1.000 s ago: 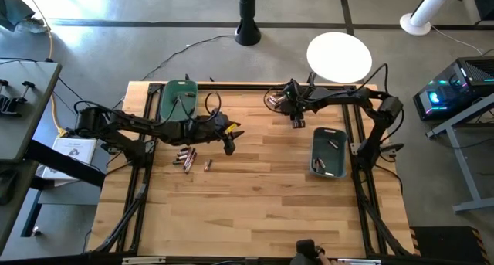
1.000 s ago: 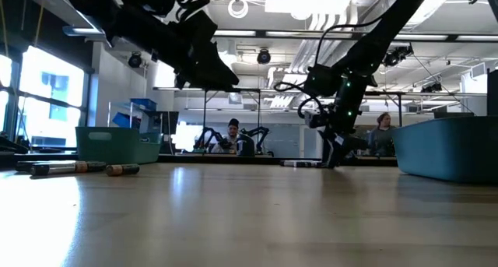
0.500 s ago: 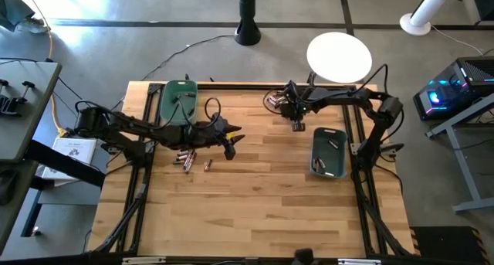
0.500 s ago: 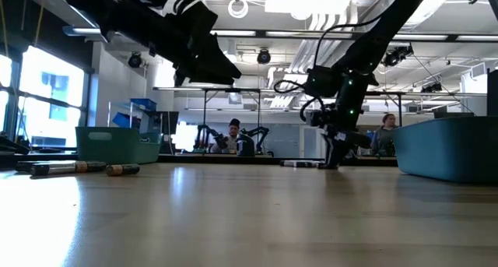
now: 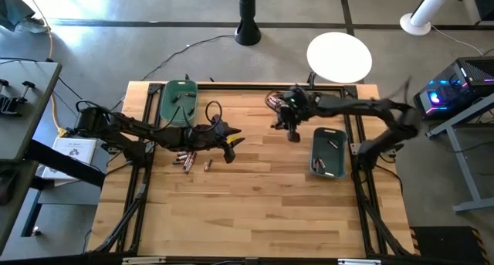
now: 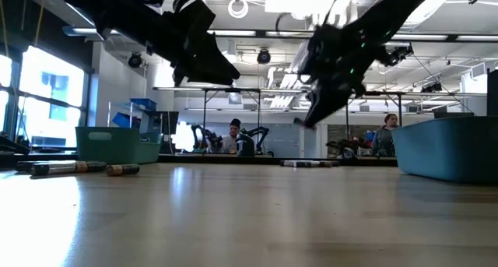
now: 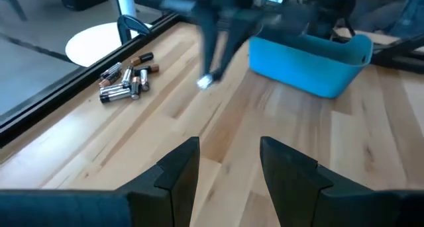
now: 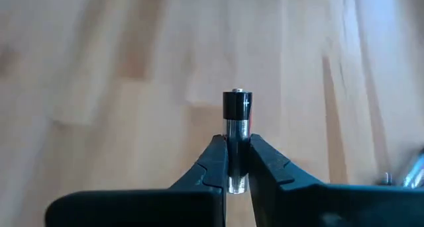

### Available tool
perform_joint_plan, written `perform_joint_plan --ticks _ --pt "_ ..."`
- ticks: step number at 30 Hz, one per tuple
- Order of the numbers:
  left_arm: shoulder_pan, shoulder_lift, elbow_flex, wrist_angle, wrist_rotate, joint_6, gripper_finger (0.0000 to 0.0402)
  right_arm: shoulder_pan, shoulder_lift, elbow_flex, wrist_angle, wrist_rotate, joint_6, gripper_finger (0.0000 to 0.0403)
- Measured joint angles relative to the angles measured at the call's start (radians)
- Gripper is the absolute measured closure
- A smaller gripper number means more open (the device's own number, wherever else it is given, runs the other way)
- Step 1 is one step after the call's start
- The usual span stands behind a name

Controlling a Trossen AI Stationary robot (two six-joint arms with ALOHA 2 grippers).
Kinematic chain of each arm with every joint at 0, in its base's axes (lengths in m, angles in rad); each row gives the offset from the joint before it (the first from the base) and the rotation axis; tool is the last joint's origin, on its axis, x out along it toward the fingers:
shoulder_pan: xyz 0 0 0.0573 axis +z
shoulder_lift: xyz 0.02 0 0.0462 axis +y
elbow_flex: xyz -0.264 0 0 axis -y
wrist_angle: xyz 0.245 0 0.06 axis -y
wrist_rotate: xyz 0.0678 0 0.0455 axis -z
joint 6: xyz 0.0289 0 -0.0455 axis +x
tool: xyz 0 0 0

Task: Sort batteries
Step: Put the silver battery into the blue bin

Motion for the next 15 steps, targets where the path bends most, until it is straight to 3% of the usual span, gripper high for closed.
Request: perform_joint_plan --ticks 5,7,9,11,15 --pt "-0.005 0.000 0.000 -0.008 -0.025 0.006 0.0248 0.107 -0.260 -0.112 0.027 0.036 0.129 0.0386" --pt "-0.006 0.000 0.000 -0.008 -0.026 0.007 0.0248 0.177 -0.387 -0.161 0.057 0.095 0.218 0.0386" --pt "-0.006 0.000 0.000 -0.008 -0.026 0.014 0.0248 0.275 -0.510 -0.198 0.066 0.225 0.327 0.0386" --pt "-0.006 0.000 0.000 -0.008 -0.026 0.014 0.0248 0.406 -0.607 -0.217 0.050 0.420 0.458 0.0386" --pt "-0.006 0.000 0.000 -0.006 -0.026 0.014 0.0248 0.672 -0.725 -0.203 -0.106 0.770 0.768 0.0387"
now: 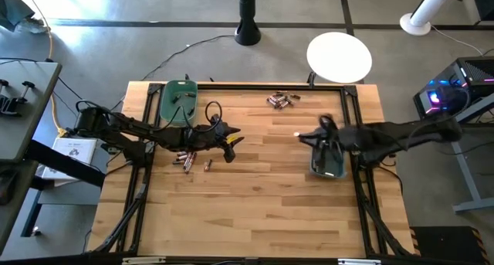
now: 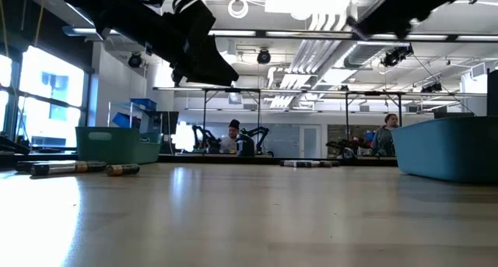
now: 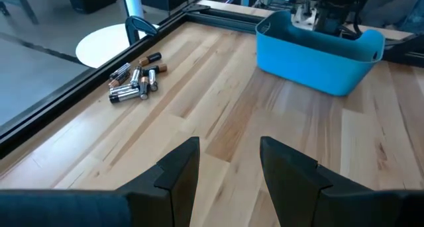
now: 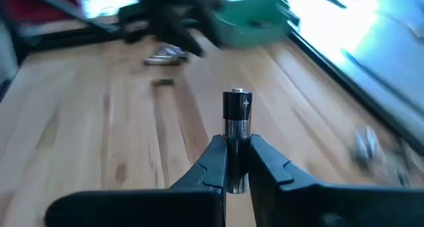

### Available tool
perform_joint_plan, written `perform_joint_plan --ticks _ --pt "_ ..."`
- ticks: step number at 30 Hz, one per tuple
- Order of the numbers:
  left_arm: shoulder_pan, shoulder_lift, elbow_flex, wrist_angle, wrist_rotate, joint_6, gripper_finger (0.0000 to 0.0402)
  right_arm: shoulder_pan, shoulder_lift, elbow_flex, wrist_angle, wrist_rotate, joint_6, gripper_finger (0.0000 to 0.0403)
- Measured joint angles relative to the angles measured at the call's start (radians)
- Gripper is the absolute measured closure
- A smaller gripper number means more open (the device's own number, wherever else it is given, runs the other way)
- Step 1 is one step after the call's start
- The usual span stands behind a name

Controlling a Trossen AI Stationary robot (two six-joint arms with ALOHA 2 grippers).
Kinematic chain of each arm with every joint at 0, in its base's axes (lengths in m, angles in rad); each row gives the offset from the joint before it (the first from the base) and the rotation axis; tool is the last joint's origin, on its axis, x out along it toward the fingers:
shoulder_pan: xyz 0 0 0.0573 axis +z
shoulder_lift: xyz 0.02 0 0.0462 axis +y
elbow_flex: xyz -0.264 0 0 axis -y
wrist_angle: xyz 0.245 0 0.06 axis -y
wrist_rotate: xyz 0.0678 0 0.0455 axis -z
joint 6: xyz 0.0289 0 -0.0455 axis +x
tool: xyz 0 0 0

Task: Sort batteries
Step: Put the silver battery into the blue bin

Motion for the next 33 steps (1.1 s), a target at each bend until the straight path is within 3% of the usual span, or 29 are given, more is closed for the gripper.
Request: perform_joint_plan --ticks 3,5,8,11,14,23,33 --pt "0.000 0.000 0.000 0.008 0.000 -0.005 0.0248 0.123 0.003 0.045 -0.289 0.186 0.333 0.0387" --pt "0.000 0.000 0.000 0.008 0.000 -0.006 0.0248 0.159 0.043 0.067 -0.501 0.218 0.567 0.0387" --pt "0.000 0.000 0.000 0.016 0.000 -0.006 0.0248 0.159 0.133 0.070 -0.712 0.141 0.835 0.0387" --pt "0.000 0.000 0.000 0.030 0.000 -0.007 0.0248 0.127 0.229 0.048 -0.822 -0.019 0.960 0.0387" --pt "0.000 0.000 0.000 0.036 0.000 -0.007 0.0248 0.089 0.297 0.015 -0.826 -0.137 0.951 0.0387" --pt "0.000 0.000 0.000 0.037 -0.004 -0.007 0.0248 -0.104 0.320 -0.110 -0.565 -0.301 0.708 0.0383" --pt "0.000 0.000 0.000 0.030 -0.005 -0.007 0.0248 -0.261 0.320 -0.206 -0.493 -0.352 0.570 0.0381"
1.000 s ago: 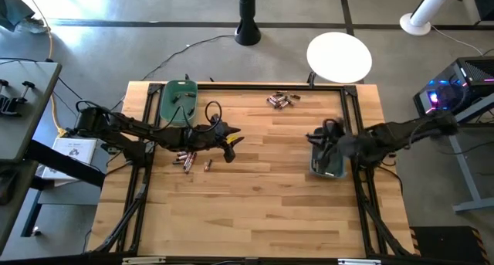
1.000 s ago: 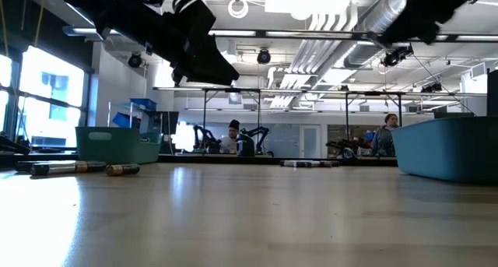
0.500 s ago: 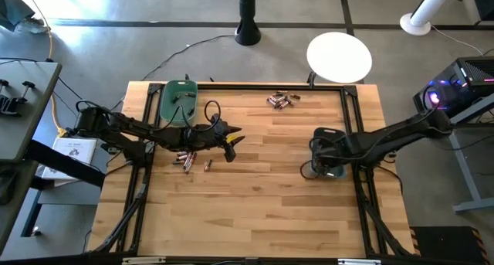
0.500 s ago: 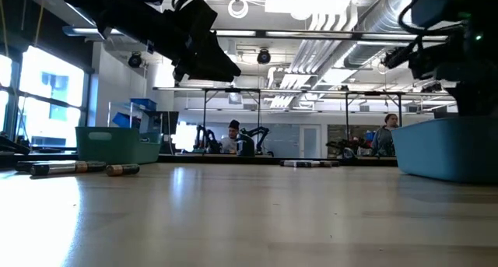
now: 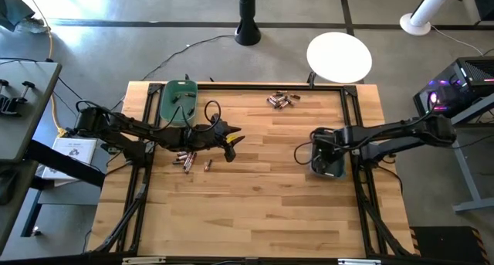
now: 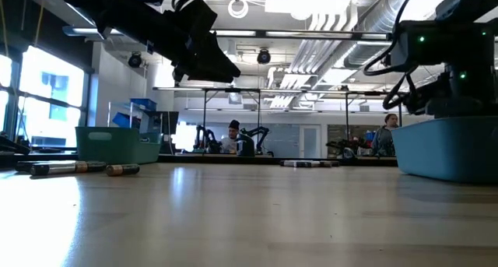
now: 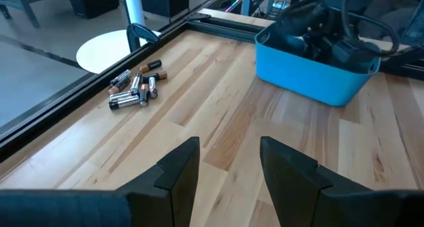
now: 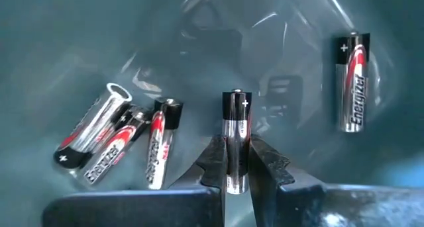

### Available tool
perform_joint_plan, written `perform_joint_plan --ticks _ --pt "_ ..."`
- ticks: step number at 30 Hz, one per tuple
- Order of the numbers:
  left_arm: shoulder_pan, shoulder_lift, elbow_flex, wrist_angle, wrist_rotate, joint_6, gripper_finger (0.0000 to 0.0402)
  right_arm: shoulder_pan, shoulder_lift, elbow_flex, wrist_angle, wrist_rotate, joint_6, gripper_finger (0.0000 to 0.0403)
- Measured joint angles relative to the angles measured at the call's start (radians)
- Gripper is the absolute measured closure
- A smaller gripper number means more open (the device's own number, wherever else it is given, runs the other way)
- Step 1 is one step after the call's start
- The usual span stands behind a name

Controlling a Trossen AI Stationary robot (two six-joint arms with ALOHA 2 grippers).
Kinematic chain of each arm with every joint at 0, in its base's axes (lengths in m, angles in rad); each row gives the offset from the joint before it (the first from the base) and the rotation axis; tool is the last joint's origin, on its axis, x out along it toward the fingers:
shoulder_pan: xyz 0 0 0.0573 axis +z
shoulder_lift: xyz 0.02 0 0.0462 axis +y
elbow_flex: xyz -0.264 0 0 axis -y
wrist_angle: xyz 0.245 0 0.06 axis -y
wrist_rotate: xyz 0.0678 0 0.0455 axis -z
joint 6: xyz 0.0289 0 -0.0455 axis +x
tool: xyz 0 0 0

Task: Sort batteries
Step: Put the silver battery into the blue bin

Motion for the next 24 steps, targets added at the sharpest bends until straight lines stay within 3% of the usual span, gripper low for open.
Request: perform_joint_plan --ticks 7,15,20,24 --pt "0.000 0.000 0.000 0.000 -0.001 -0.002 0.0248 -0.041 0.000 -0.041 0.050 -0.016 -0.042 0.0367" --pt "0.000 0.000 0.000 0.000 -0.001 -0.003 0.0248 -0.047 0.000 -0.040 0.045 0.036 -0.081 0.0287" --pt "0.000 0.000 0.000 0.000 -0.001 -0.003 0.0248 -0.047 0.000 0.028 -0.027 0.033 -0.112 0.0235" --pt "0.000 0.000 0.000 0.000 -0.001 -0.011 0.0248 -0.047 0.000 0.133 -0.135 0.031 -0.156 0.0218"
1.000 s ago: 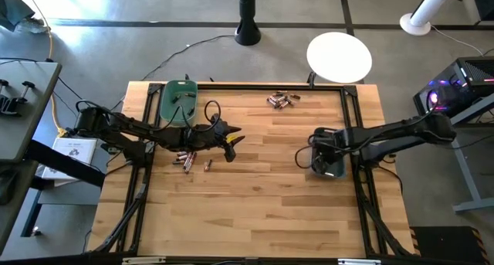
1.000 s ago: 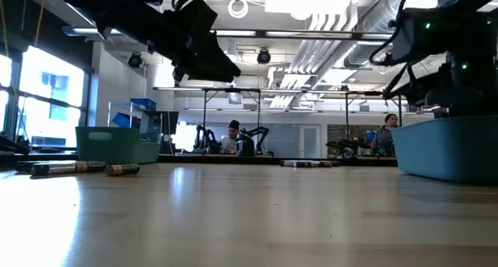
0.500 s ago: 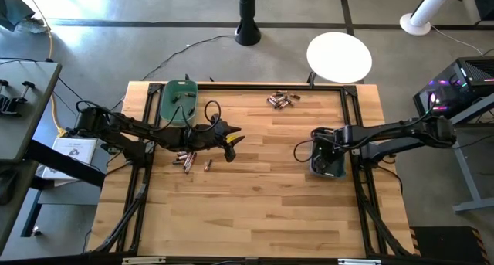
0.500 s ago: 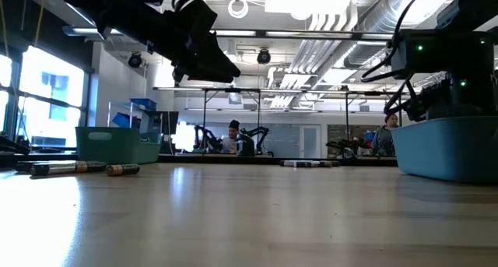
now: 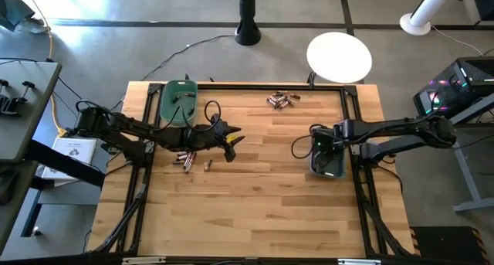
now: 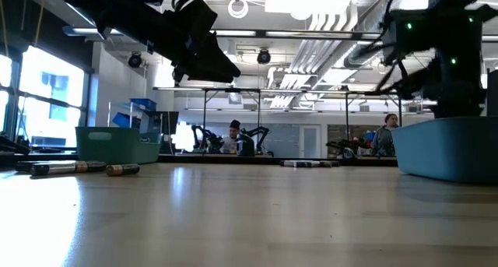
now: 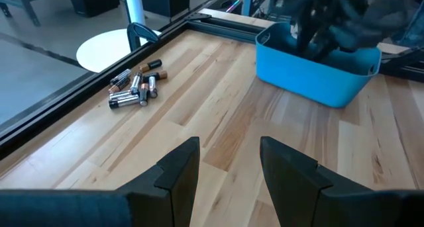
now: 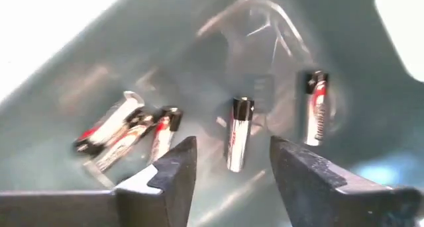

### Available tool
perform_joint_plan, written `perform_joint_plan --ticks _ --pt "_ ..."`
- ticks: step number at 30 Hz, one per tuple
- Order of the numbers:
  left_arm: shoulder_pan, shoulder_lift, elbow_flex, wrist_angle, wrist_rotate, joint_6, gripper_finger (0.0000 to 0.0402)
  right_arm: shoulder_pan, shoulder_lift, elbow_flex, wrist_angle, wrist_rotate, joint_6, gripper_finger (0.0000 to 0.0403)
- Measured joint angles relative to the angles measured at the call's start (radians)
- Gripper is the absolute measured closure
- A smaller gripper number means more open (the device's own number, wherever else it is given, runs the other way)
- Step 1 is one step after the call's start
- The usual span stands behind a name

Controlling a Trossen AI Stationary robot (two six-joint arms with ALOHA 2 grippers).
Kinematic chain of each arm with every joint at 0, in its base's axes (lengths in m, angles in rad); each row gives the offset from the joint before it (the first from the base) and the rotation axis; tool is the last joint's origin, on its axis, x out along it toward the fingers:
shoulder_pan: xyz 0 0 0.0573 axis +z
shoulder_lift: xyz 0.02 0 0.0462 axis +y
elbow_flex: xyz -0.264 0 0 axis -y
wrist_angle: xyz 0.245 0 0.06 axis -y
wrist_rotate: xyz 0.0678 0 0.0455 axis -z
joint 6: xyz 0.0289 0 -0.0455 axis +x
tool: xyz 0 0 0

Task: Sort batteries
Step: Put the silver battery into the blue bin

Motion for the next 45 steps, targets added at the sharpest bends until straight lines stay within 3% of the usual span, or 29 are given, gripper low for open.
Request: perform_joint_plan --ticks 7,12,17,24,30,40,45 --pt "-0.013 0.000 0.000 0.000 0.000 0.000 0.0248 0.000 0.000 0.245 -0.104 0.021 -0.128 0.0215" --pt "-0.029 0.000 0.000 0.000 0.000 0.002 0.0248 -0.009 0.001 0.357 0.143 0.127 -0.353 0.0215" --pt "-0.040 0.000 0.000 -0.002 0.000 0.002 0.0248 -0.082 0.053 0.337 0.489 -0.016 -0.592 0.0215" --pt "-0.040 0.000 0.000 -0.002 0.000 0.021 0.0248 -0.277 0.327 0.336 0.627 -0.021 -0.811 0.0215" --pt "-0.040 0.000 0.000 -0.002 -0.001 0.038 0.0248 -0.405 0.529 0.336 0.690 -0.023 -1.125 0.0215" --pt "-0.039 0.000 0.000 -0.002 -0.009 0.054 0.0248 -0.504 0.660 0.337 0.851 -0.008 -1.329 0.0215" --pt "-0.039 0.000 0.000 -0.002 -0.009 0.055 0.0248 -0.547 0.698 0.337 0.877 -0.059 -1.355 0.0215"
